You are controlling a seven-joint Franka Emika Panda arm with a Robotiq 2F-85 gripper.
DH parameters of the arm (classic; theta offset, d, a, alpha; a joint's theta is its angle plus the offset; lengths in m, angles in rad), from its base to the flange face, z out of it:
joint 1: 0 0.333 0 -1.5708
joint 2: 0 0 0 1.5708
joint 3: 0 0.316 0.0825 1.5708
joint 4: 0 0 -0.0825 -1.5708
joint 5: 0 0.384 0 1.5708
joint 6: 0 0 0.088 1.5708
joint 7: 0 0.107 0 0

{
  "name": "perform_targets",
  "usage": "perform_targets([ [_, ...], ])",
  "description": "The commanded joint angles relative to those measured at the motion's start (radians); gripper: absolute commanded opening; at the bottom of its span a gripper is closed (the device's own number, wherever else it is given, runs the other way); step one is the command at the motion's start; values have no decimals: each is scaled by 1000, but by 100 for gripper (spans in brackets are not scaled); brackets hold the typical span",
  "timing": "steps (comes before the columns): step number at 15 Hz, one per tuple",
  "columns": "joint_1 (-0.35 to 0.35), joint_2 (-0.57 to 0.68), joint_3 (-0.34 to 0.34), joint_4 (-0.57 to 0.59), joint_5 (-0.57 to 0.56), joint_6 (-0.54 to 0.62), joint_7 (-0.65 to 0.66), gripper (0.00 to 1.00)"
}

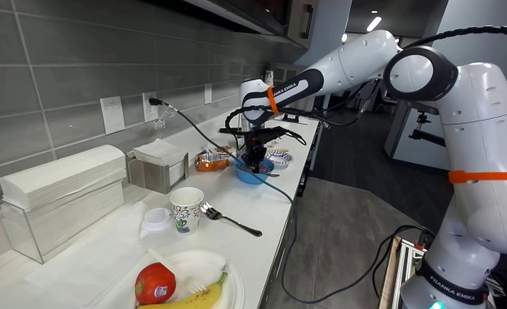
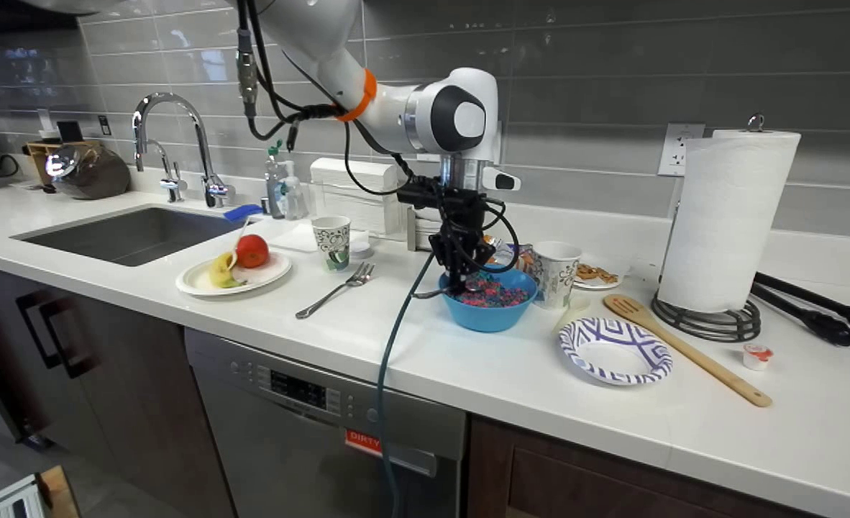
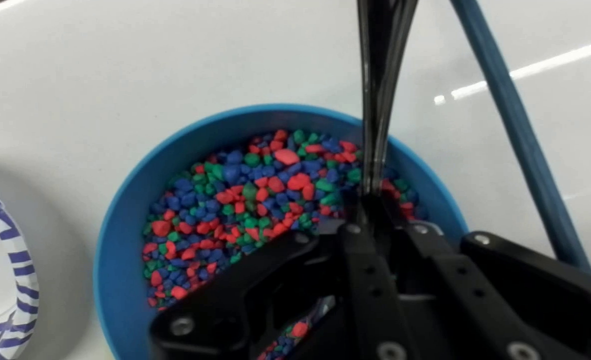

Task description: Transfer a spoonful of contents from the blue bowl to the right cup

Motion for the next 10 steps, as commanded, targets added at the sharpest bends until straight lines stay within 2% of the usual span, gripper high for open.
perform_targets([
  [1, -8, -62, 5, -112, 54, 86, -26, 3],
  [10, -18, -163, -24, -221, 44, 90, -14, 3],
])
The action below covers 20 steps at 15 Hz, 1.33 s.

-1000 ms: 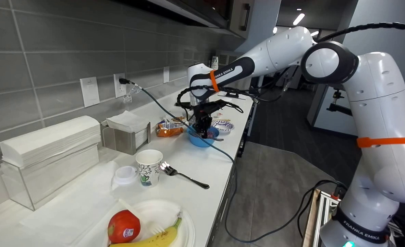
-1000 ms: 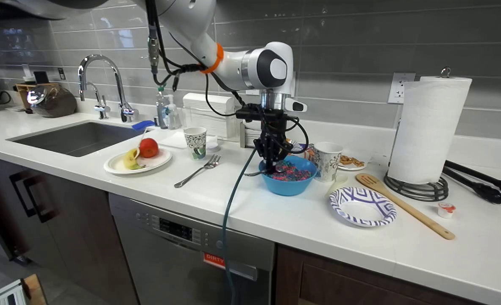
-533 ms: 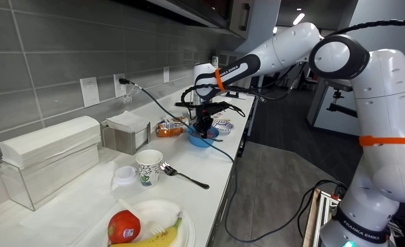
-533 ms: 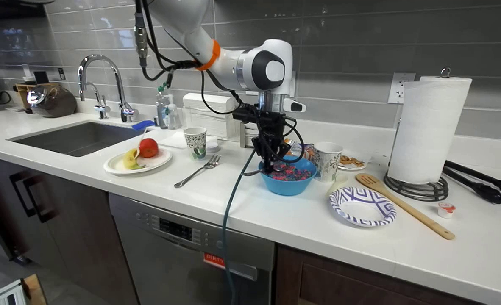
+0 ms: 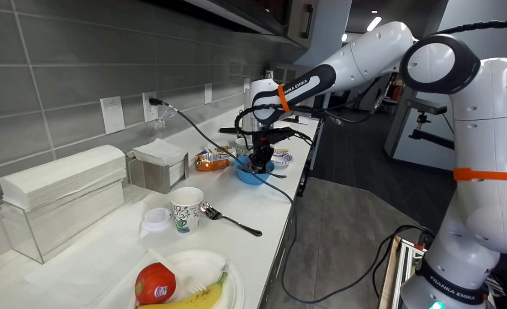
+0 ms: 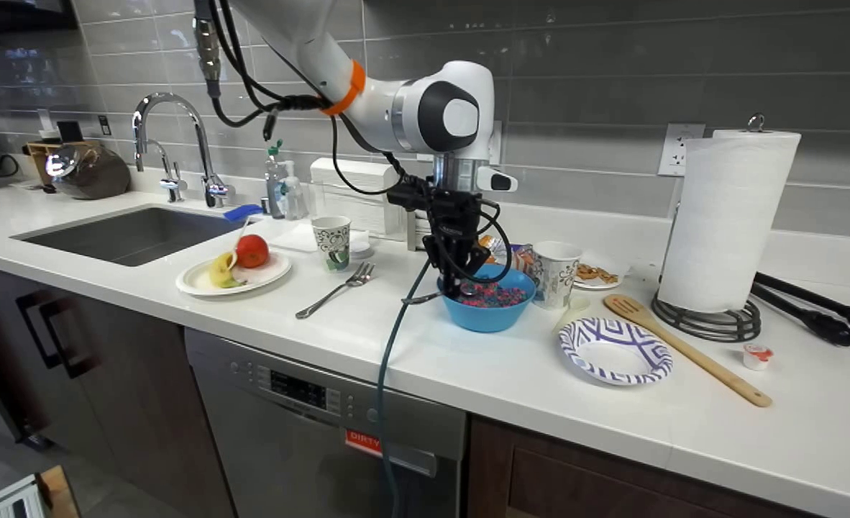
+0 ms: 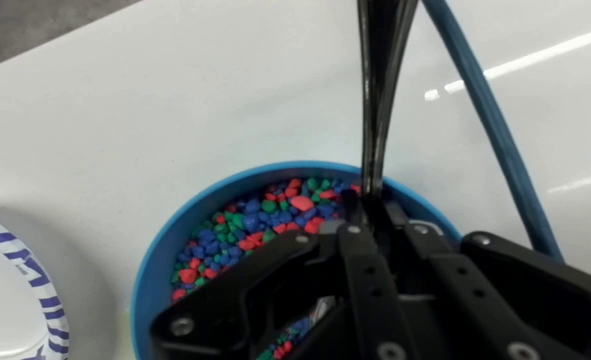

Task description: Transfer a spoonful of contents from the blue bowl to the right cup

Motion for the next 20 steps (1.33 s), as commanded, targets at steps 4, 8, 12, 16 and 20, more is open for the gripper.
perform_targets([
  [4, -21, -87, -28, -66, 11, -9, -19, 3],
  [8, -32, -99, -37, -14, 6, -67, -63, 3],
  [12, -48, -98, -47, 71, -2, -184, -116, 3],
  [16, -73, -76, -66, 166, -1, -247, -152, 3],
  [20, -73, -91, -67, 142, -4, -218, -139, 11],
])
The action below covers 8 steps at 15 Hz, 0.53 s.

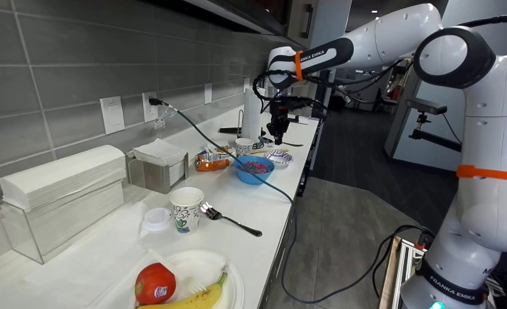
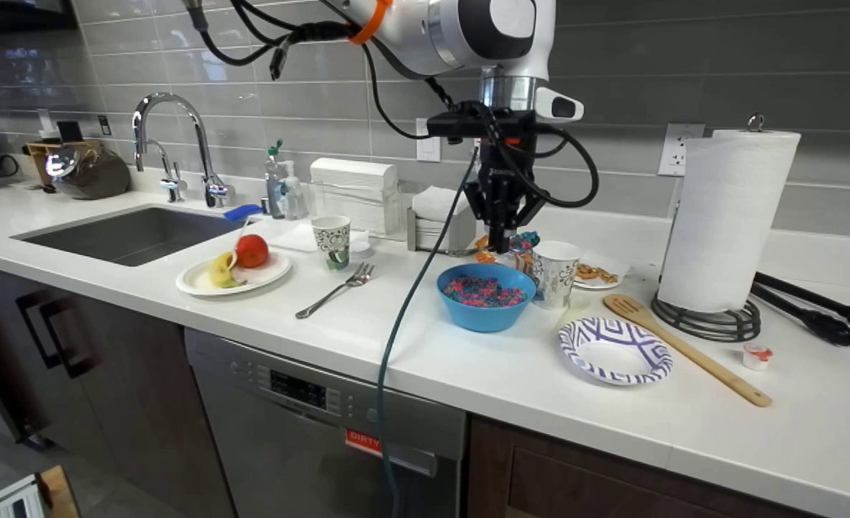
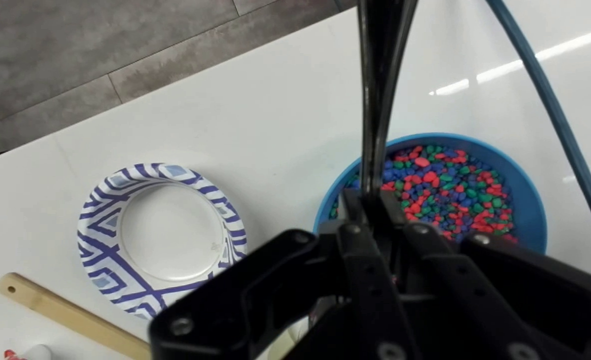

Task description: Transfer a spoonful of contents from the blue bowl to the right cup

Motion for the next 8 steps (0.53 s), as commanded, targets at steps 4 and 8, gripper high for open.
perform_targets([
  [4, 2, 5, 0, 4, 0, -3, 0, 11],
  [8, 1, 55, -3, 60, -14, 19, -3, 3],
])
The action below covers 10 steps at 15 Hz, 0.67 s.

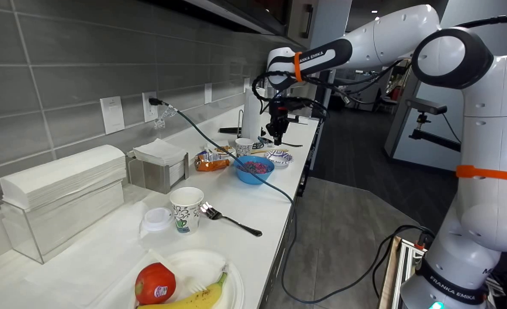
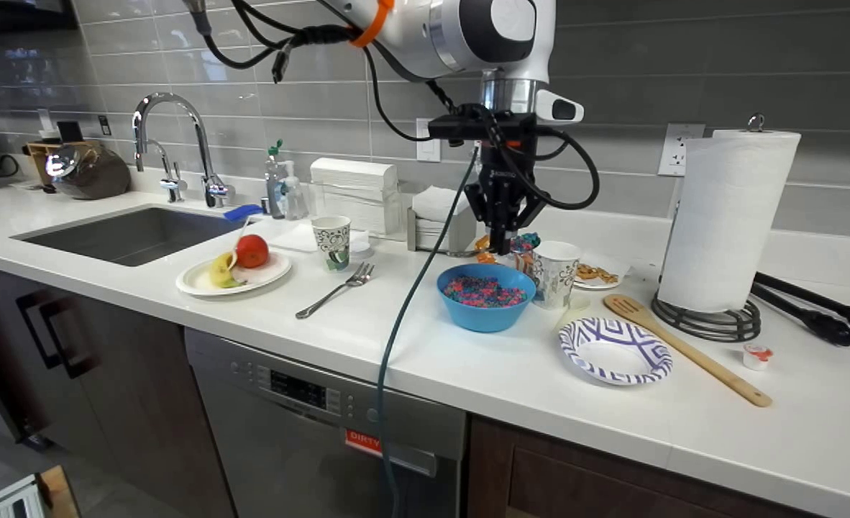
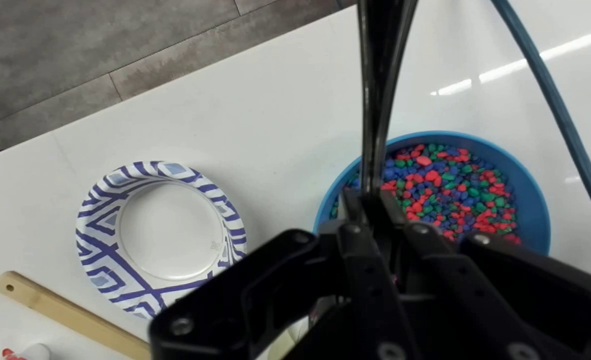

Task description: Transfer a spoonful of contents from the blue bowl to the right cup

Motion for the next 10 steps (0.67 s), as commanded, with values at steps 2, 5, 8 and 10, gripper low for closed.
perform_targets([
  [2, 3, 73, -6, 88, -31, 17, 3, 3],
  [5, 4, 114, -12, 146, -63, 10, 9, 3],
  [8, 4, 155, -16, 206, -91, 3, 7, 3],
  [10, 7, 187, -16, 254, -108, -4, 5, 3],
])
